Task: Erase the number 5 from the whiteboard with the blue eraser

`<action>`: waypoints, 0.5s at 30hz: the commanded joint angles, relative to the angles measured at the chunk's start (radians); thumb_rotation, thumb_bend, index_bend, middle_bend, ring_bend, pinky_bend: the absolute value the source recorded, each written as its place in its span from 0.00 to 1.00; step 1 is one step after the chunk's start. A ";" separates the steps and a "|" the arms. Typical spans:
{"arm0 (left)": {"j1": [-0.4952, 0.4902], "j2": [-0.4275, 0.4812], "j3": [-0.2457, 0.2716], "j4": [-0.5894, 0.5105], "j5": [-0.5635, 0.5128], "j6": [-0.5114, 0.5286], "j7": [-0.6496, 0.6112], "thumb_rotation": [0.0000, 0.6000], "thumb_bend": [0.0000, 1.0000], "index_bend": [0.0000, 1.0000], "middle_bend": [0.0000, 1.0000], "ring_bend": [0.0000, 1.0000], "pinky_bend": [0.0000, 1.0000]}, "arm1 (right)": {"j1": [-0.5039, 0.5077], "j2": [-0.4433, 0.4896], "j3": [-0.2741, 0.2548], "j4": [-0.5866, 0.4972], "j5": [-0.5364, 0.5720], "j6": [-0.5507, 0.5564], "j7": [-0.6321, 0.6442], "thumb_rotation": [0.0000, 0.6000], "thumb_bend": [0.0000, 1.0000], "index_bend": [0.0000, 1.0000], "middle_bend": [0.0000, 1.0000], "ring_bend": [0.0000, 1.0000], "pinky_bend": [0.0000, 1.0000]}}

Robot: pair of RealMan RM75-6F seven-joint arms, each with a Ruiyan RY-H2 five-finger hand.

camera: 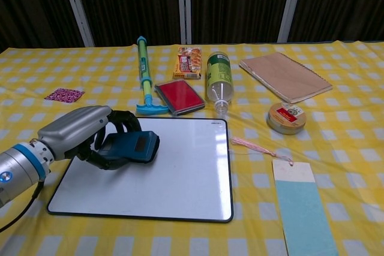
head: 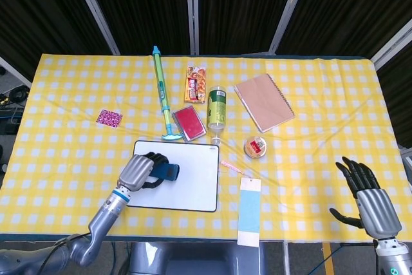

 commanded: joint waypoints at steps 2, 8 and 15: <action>0.013 0.025 0.001 0.045 -0.004 0.002 -0.065 1.00 0.56 0.85 0.65 0.55 0.58 | 0.000 -0.002 0.000 -0.002 0.000 -0.001 -0.007 1.00 0.04 0.00 0.00 0.00 0.00; 0.028 0.049 0.005 0.097 -0.006 0.011 -0.125 1.00 0.56 0.85 0.65 0.55 0.58 | -0.002 -0.003 -0.001 -0.004 -0.005 0.004 -0.015 1.00 0.04 0.00 0.00 0.00 0.00; 0.035 0.111 -0.014 0.078 0.011 0.071 -0.210 1.00 0.56 0.85 0.65 0.55 0.58 | -0.002 -0.004 0.000 -0.003 -0.004 0.004 -0.019 1.00 0.04 0.00 0.00 0.00 0.00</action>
